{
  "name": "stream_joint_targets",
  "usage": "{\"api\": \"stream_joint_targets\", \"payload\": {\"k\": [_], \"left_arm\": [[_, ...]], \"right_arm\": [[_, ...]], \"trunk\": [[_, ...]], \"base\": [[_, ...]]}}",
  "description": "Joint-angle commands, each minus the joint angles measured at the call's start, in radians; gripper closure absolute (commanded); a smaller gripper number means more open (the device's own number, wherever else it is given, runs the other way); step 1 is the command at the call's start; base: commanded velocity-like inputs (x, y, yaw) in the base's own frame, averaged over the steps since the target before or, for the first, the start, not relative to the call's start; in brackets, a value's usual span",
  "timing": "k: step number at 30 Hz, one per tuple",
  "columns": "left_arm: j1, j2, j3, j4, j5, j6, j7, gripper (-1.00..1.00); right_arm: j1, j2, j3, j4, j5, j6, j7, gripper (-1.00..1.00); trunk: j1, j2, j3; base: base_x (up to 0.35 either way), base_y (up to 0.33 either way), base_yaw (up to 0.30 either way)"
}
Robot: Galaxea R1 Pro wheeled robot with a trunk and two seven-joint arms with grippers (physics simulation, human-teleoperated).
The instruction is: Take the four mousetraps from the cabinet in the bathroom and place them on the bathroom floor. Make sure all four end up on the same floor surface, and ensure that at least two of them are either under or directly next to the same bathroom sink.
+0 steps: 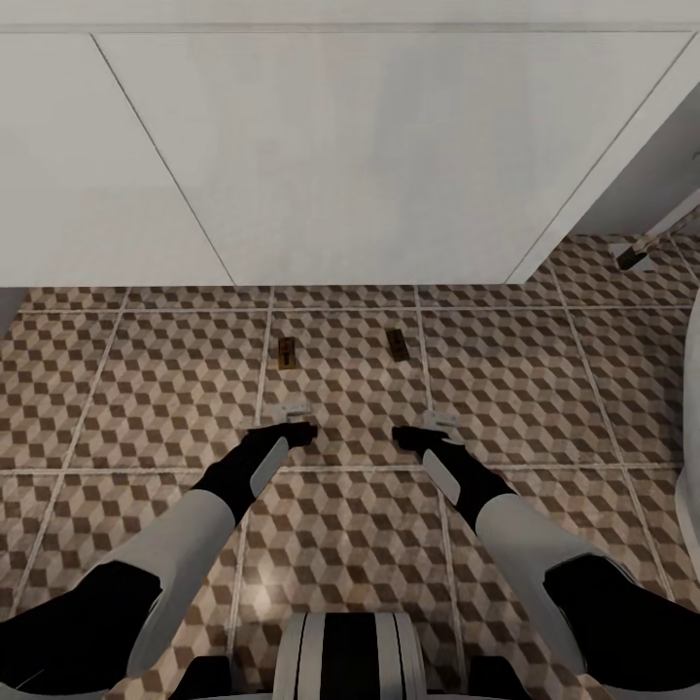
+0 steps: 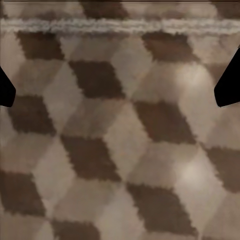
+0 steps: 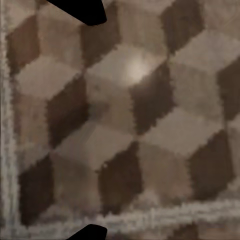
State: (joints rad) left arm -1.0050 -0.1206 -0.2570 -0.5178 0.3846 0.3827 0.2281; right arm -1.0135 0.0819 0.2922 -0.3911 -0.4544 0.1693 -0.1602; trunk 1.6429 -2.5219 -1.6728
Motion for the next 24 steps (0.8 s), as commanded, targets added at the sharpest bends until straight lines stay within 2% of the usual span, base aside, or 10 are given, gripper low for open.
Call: {"api": "stream_joint_targets", "payload": {"k": [1, 14, 24], "left_arm": [[0.001, 0.001, -0.007, -0.002, 0.011, 0.004, 0.009, -1.0], [0.034, 0.003, -0.007, -0.007, 0.01, 0.004, 0.007, -1.0], [0.049, -0.002, -0.007, -0.059, 0.011, 0.007, 0.007, -1.0]], "right_arm": [[0.0, -0.001, 0.008, -0.005, -0.008, 0.004, -0.009, -1.0], [0.002, -0.001, 0.008, -0.016, -0.008, 0.004, -0.008, -1.0], [0.005, -0.001, 0.008, -0.017, -0.009, 0.004, -0.009, -1.0]], "trunk": [[0.0, 0.0, -0.001], [0.0, 0.0, -0.001], [0.0, 0.0, -0.001]], "base": [[0.0, 0.0, 0.0], [0.0, 0.0, 0.0], [0.0, 0.0, 0.0]]}}
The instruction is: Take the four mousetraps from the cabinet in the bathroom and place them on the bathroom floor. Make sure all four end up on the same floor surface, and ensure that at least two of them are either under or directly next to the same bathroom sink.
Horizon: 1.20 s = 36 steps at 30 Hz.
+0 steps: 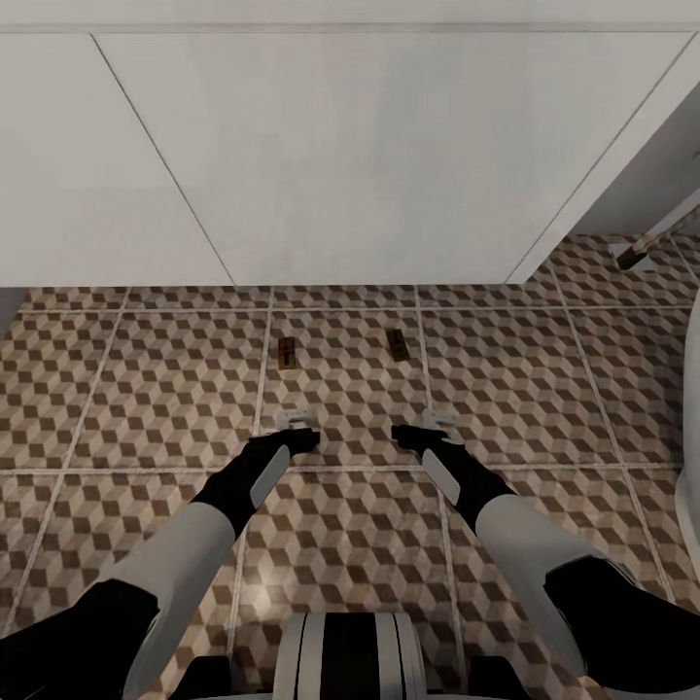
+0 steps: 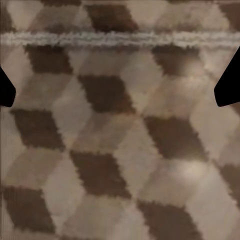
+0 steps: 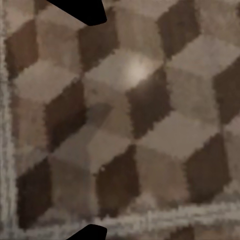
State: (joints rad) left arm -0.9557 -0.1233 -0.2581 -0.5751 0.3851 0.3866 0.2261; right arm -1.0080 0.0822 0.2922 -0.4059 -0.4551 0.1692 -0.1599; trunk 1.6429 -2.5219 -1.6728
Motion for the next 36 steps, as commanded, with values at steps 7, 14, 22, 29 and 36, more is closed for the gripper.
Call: {"api": "stream_joint_targets", "payload": {"k": [7, 14, 22, 29, 36], "left_arm": [[0.012, 0.001, -0.006, -0.021, 0.011, 0.004, 0.01, -1.0], [0.015, 0.003, -0.006, -0.027, 0.011, 0.004, 0.01, -1.0], [0.015, 0.001, -0.006, -0.027, 0.011, 0.005, 0.01, -1.0], [0.017, -0.001, -0.006, -0.02, 0.019, 0.004, 0.01, -1.0], [0.023, -0.001, -0.006, -0.014, 0.068, 0.002, 0.012, -1.0]], "right_arm": [[0.001, -0.001, 0.008, -0.002, -0.008, 0.004, -0.009, -1.0], [0.002, -0.001, 0.008, -0.002, -0.008, 0.004, -0.008, -1.0], [0.003, -0.001, 0.008, -0.001, -0.009, 0.004, -0.009, -1.0], [0.004, -0.001, 0.008, -0.001, -0.009, 0.004, -0.009, -1.0], [0.005, -0.002, 0.008, 0.005, -0.006, 0.004, -0.009, -1.0]], "trunk": [[-0.002, 0.001, 0.015], [-0.005, 0.002, 0.042], [-0.009, 0.004, 0.073], [-0.012, 0.006, 0.1], [-0.015, 0.007, 0.127]], "base": [[0.0, 0.0, 0.0], [0.0, 0.0, 0.0], [0.0, 0.0, 0.0], [0.0, 0.0, 0.0], [0.0, 0.0, 0.0]]}}
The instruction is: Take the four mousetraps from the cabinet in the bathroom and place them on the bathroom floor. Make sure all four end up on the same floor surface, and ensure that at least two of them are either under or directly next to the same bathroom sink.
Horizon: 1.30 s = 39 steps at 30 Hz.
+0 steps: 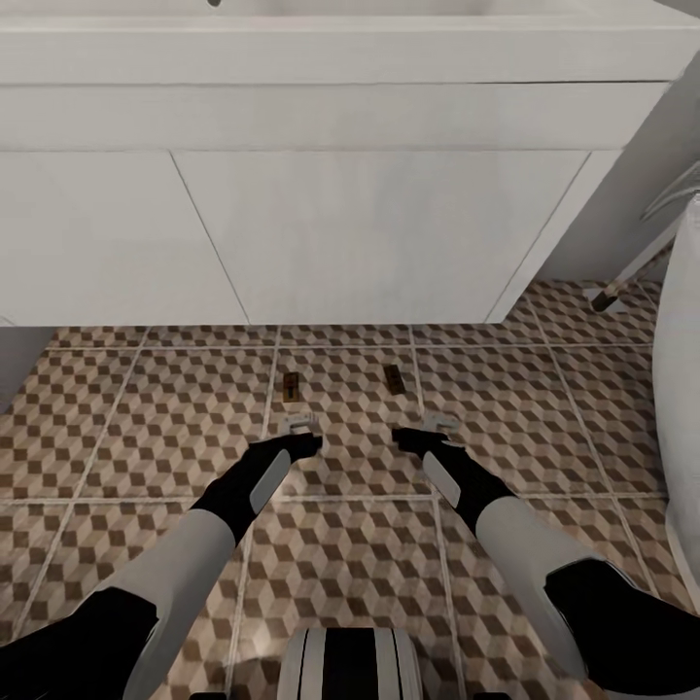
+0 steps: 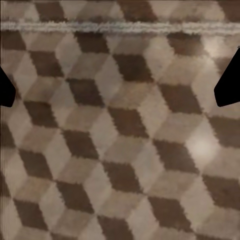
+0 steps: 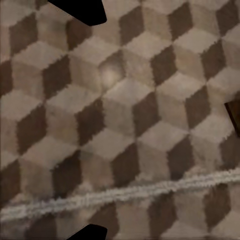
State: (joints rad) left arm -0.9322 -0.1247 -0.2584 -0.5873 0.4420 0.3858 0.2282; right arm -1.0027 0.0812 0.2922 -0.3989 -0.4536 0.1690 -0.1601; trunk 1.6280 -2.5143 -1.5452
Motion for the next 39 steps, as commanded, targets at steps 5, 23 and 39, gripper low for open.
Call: {"api": "stream_joint_targets", "payload": {"k": [5, 23, 39], "left_arm": [[0.003, 0.002, -0.005, 0.0, 0.039, 0.003, 0.011, -1.0], [0.032, 0.0, -0.007, 0.126, 0.053, -0.006, 0.012, -1.0], [0.068, -0.008, -0.007, 0.292, 0.053, -0.082, 0.009, -1.0]], "right_arm": [[0.004, -0.004, 0.009, 0.002, -0.007, 0.004, -0.009, -1.0], [0.057, -0.008, 0.01, 0.009, 0.053, 0.006, -0.015, -1.0], [0.169, -0.004, 0.01, 0.01, 0.118, 0.004, -0.02, -1.0]], "trunk": [[-0.002, 0.001, 0.019], [-0.01, 0.005, 0.088], [-0.018, 0.009, 0.15]], "base": [[0.0, 0.0, 0.0], [0.0, 0.0, 0.0], [0.0, 0.0, 0.0]]}}
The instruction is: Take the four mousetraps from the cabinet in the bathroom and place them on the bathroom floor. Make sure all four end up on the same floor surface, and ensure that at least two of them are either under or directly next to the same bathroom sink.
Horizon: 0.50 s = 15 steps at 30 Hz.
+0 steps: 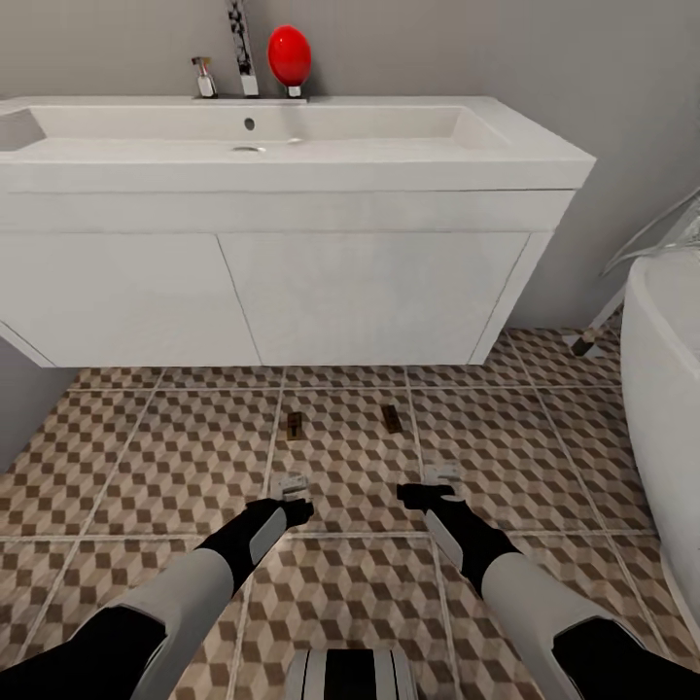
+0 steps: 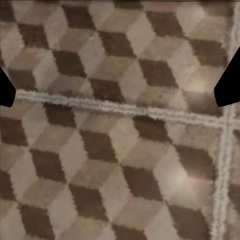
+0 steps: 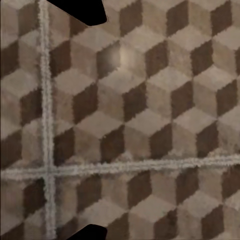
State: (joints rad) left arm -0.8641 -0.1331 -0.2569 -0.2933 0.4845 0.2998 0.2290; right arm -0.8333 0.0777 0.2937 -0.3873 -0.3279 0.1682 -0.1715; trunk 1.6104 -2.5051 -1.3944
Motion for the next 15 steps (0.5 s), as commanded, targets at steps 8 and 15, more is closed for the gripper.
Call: {"api": "stream_joint_targets", "payload": {"k": [8, 15], "left_arm": [[0.032, 0.0, -0.008, 0.01, 0.01, -0.021, 0.005, -1.0], [0.05, -0.001, -0.009, 0.017, 0.009, -0.026, 0.004, -1.0]], "right_arm": [[0.022, 0.0, 0.008, 0.02, -0.005, 0.004, -0.009, -1.0], [0.027, 0.0, 0.008, 0.049, -0.003, 0.003, -0.009, -1.0]], "trunk": [[-0.004, 0.002, 0.03], [-0.007, 0.003, 0.057]], "base": [[0.0, 0.0, 0.0], [0.0, 0.0, 0.0]]}}
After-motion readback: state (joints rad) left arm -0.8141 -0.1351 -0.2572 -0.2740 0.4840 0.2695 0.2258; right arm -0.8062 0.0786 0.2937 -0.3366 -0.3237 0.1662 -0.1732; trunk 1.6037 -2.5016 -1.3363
